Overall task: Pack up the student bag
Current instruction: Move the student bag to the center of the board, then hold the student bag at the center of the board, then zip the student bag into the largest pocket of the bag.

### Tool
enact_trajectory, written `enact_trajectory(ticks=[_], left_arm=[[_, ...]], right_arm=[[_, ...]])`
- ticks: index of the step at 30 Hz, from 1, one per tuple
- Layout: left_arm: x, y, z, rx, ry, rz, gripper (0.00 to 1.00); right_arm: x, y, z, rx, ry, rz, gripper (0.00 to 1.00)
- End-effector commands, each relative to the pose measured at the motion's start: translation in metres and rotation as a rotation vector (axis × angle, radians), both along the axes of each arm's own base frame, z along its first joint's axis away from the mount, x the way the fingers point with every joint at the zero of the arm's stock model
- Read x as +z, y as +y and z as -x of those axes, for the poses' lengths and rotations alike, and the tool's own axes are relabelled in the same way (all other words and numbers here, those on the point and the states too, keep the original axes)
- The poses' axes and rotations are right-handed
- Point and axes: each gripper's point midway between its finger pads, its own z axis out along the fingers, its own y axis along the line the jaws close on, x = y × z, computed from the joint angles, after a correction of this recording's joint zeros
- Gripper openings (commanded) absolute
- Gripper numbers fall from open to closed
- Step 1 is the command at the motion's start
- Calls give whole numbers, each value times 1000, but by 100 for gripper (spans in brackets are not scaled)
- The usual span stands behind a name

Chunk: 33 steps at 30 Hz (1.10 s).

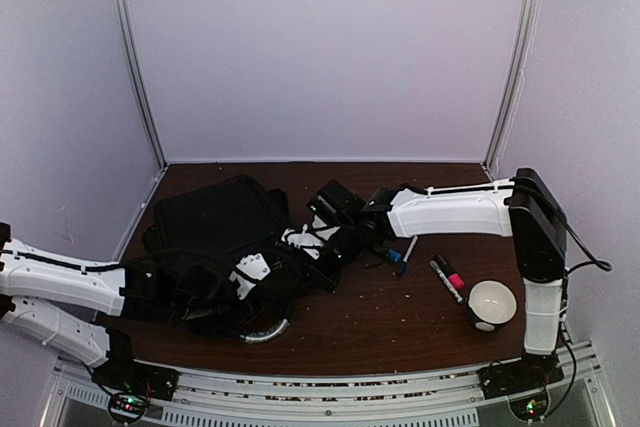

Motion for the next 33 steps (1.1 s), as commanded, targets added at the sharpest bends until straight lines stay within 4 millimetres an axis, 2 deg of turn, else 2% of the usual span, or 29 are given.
enact_trajectory(ticks=[1,4,9,10,13,17,24,28,33], left_arm=[[14,-13,-8,-10,-67,49,57],[3,-18,-9,-16,-46,6,51],[-2,-25,-13,-5,-34,-22,29],[-2,-24,-15,3,-38,-28,24],[2,-20,-17,25,-44,-42,0],[4,-16,-15,26,-31,-55,0],[9,-10,-3,9,14,-5,0],[13,-8,10,-37,50,45,0],[11,-2,16,-41,77,56,0]], right_arm=[[23,0,-1,-2,-17,-54,0],[24,2,-1,-3,-11,-62,0],[22,1,-3,-8,-10,-58,0],[21,0,-3,-10,-10,-56,0],[17,-5,-9,-23,-14,-40,0],[7,-15,-25,-68,-25,-2,0],[-11,-36,-76,-203,-62,72,0],[-13,-36,-101,-249,-98,89,0],[-11,-27,-123,-274,-152,90,0]])
